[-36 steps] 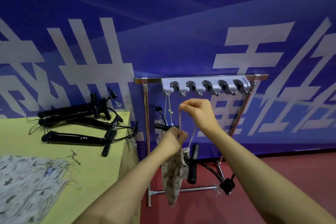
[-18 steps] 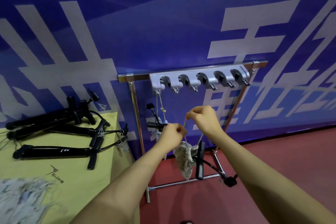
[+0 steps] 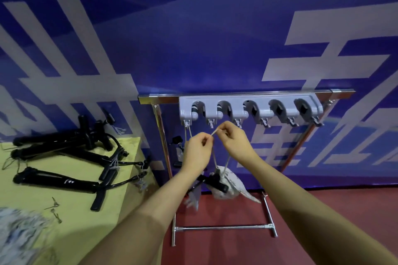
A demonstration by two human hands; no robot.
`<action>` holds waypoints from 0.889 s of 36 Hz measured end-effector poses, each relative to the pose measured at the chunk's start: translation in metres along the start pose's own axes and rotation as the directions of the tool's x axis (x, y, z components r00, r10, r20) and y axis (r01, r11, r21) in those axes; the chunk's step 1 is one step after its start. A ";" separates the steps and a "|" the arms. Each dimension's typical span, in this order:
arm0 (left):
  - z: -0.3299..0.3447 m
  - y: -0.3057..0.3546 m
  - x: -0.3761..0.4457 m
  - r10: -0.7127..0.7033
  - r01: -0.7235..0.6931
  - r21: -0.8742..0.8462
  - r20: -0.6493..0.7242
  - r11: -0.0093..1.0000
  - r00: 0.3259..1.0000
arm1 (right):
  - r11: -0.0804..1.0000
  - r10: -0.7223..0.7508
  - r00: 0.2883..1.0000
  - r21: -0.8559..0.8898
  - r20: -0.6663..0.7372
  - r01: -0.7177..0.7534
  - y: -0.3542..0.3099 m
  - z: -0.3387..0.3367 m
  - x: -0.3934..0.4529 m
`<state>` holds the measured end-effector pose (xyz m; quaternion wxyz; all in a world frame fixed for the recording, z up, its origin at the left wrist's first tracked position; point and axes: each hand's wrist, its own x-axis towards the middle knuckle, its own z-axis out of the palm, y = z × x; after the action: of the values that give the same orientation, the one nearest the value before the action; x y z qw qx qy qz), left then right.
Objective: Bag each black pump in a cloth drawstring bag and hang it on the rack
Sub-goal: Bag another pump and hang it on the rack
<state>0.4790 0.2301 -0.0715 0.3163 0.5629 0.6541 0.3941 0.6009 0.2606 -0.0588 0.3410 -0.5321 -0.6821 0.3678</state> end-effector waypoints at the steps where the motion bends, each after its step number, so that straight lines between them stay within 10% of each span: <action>1: 0.000 0.001 0.004 0.002 -0.002 0.003 -0.030 1.000 1.000 | 1.000 -0.022 1.000 0.004 -0.011 0.022 0.000 0.001 0.005; 32: -0.020 -0.024 0.019 -0.204 0.203 0.077 -0.002 0.976 0.979 | 0.926 0.248 0.958 -0.324 0.141 -0.192 0.016 0.043 0.010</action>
<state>0.4469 0.2444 -0.0817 0.3350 0.5059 0.7221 0.3324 0.5695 0.2672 -0.0938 0.1477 -0.6168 -0.6945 0.3398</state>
